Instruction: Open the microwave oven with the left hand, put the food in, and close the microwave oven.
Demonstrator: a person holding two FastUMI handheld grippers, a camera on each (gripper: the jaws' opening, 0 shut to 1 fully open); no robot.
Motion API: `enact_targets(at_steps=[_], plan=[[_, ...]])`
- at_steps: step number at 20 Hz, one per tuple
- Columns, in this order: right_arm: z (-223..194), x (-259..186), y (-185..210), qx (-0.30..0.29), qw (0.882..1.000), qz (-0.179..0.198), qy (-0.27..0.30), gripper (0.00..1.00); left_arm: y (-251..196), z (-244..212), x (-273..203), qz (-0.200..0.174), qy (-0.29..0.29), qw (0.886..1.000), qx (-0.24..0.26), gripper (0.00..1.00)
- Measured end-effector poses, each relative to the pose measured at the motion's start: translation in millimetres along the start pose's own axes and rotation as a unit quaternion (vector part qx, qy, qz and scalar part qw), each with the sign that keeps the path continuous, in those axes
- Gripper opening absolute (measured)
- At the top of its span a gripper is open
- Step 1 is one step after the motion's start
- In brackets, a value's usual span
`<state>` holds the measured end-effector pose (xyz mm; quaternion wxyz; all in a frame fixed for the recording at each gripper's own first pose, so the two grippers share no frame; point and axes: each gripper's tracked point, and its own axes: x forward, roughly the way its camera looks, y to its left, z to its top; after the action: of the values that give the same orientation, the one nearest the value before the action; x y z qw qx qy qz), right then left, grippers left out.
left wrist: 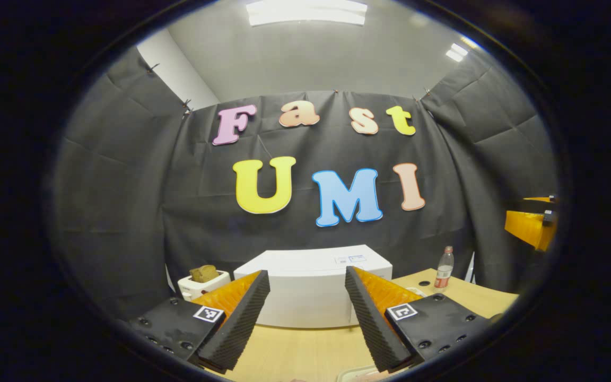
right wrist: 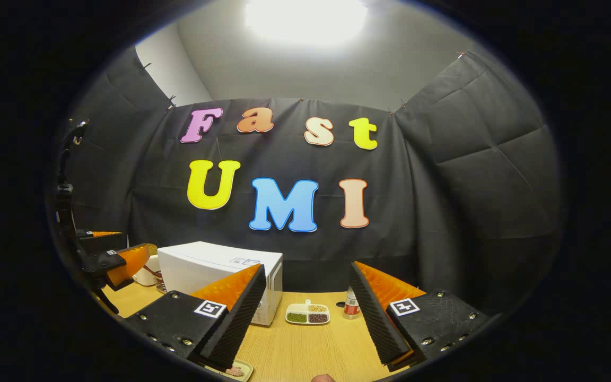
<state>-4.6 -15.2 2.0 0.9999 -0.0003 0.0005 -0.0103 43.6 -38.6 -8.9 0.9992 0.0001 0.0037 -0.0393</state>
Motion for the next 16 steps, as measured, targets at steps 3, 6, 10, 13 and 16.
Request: enact_targets(at_steps=[3,6,10,13,16], plan=[[-3,-6,-4,-0.005,1.000,-0.012,0.008,0.96,-12,-6,23,-0.017,0.000,1.000,-0.008,0.96],[-3,-17,-12,-0.012,0.999,-0.027,0.013,0.96,-25,-16,49,-0.032,0.001,0.999,-0.009,0.96],[-5,-31,-29,-0.024,0.998,-0.058,0.022,0.96,-49,-42,86,-0.058,0.011,0.998,0.001,0.96],[-8,-42,-50,-0.028,0.995,-0.091,0.031,0.96,-70,-68,111,-0.073,0.028,0.997,0.006,0.96],[-11,-52,-68,-0.039,0.991,-0.118,0.040,0.96,-86,-95,138,-0.081,0.048,0.996,0.006,0.96]])
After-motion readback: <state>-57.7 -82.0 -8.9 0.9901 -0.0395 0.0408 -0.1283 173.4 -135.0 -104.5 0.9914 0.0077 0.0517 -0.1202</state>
